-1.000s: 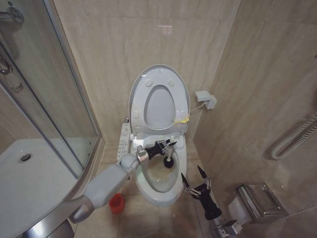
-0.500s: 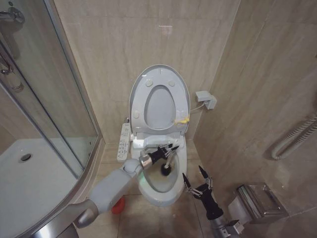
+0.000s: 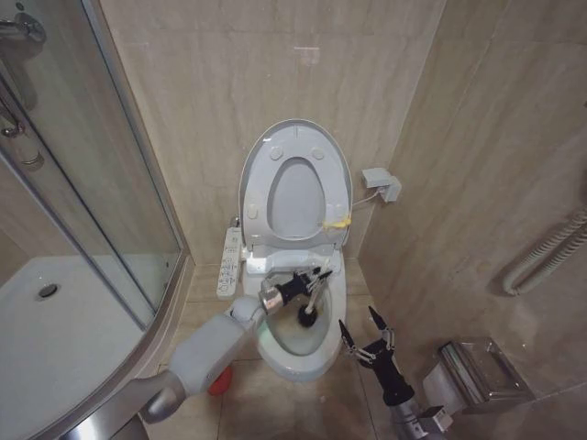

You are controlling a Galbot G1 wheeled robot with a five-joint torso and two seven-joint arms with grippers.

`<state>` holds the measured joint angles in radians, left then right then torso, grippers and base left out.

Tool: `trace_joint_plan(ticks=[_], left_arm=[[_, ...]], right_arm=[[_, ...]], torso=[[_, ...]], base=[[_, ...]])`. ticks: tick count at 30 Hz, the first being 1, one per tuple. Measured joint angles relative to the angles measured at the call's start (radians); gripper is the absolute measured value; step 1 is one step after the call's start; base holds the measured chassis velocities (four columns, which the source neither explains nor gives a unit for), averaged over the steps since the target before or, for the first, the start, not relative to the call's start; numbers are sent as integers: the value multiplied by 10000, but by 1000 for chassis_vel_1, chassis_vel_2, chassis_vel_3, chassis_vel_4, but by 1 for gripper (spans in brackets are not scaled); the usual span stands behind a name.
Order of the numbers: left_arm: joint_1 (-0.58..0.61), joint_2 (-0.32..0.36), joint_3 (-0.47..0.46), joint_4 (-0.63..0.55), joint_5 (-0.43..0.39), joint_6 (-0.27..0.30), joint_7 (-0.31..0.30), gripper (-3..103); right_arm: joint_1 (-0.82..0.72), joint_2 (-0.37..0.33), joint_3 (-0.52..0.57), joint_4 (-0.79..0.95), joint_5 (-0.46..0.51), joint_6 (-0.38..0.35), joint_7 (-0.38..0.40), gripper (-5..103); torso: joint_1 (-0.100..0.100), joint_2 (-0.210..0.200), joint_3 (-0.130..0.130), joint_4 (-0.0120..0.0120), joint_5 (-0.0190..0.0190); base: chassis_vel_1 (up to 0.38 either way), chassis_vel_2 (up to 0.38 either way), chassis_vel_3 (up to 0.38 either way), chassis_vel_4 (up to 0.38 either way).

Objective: Open the toilet lid, clean the toilet bowl with a toilet brush, close the toilet lid, and flush.

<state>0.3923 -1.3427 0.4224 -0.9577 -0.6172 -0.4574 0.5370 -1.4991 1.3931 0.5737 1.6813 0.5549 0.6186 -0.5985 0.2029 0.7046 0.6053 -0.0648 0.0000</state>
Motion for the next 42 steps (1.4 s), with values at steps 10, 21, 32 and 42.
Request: trace_joint_plan(ticks=[10, 21, 32, 42], left_arm=[[53, 564, 297, 509, 451, 6, -157, 19], [223, 279, 183, 991, 441, -64, -149, 19], [-93, -320, 222, 629, -66, -494, -284, 19], [85, -283, 328, 549, -78, -489, -336, 19]], right_arm=[[63, -73, -9, -12, 71, 6, -18, 100], [-33, -103, 13, 61, 97, 14, -58, 100], [-156, -95, 55, 154, 114, 33, -67, 100], [-159, -227, 88, 149, 235, 72, -121, 100]], torso=[[1, -1, 2, 8, -1], [0, -1, 0, 14, 0], [1, -1, 1, 2, 0], [1, -1, 2, 6, 0]], base=[[0, 0, 0, 0], [0, 0, 0, 0], [0, 0, 0, 0], [0, 0, 0, 0]])
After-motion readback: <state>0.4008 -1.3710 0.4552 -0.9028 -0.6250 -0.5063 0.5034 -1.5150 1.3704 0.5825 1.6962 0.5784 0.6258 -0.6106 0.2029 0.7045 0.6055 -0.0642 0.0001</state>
